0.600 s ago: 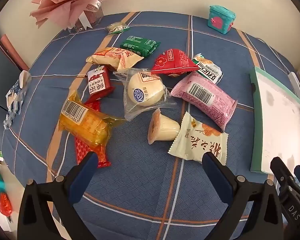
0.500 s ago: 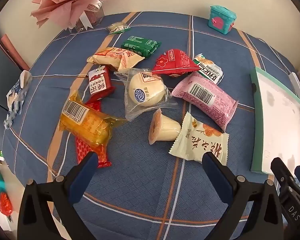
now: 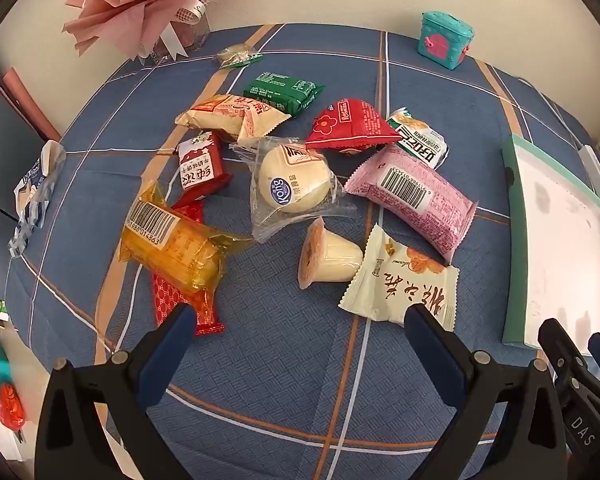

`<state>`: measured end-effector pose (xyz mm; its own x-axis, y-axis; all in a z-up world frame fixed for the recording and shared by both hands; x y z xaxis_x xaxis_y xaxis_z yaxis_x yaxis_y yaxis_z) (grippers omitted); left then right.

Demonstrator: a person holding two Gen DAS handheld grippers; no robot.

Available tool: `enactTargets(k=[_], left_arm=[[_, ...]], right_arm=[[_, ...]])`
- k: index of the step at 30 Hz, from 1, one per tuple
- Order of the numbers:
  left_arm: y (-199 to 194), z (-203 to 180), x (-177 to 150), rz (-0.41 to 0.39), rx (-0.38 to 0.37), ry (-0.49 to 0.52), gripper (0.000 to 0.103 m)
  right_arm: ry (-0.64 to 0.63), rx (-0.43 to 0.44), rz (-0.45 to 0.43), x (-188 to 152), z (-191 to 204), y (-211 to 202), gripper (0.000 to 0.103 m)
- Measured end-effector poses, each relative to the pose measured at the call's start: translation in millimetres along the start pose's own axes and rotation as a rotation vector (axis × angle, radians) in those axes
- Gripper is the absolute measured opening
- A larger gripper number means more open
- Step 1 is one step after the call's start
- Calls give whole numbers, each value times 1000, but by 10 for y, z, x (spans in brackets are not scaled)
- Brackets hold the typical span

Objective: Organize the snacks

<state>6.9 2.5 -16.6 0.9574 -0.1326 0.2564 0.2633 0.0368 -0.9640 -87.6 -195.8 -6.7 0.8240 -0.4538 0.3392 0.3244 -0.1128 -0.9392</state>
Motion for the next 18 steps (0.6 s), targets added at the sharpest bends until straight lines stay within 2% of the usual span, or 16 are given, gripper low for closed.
enactTargets(k=[18], left_arm=[[-6, -1, 3, -2, -9, -5, 103]], right_arm=[[-10, -4, 4, -10, 33, 18, 103]])
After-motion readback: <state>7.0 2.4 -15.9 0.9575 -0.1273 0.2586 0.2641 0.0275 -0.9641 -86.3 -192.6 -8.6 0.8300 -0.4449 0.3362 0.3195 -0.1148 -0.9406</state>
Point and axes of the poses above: each gripper's, at about its wrist camera, not at the fingertips, and y roughly the way its jaws point, z to its left, x to its top, the point moved 2 cm from there along y, roughly the way its jaws point, and after that the axes turned 6 degrees about z, right-handed, at the moved point
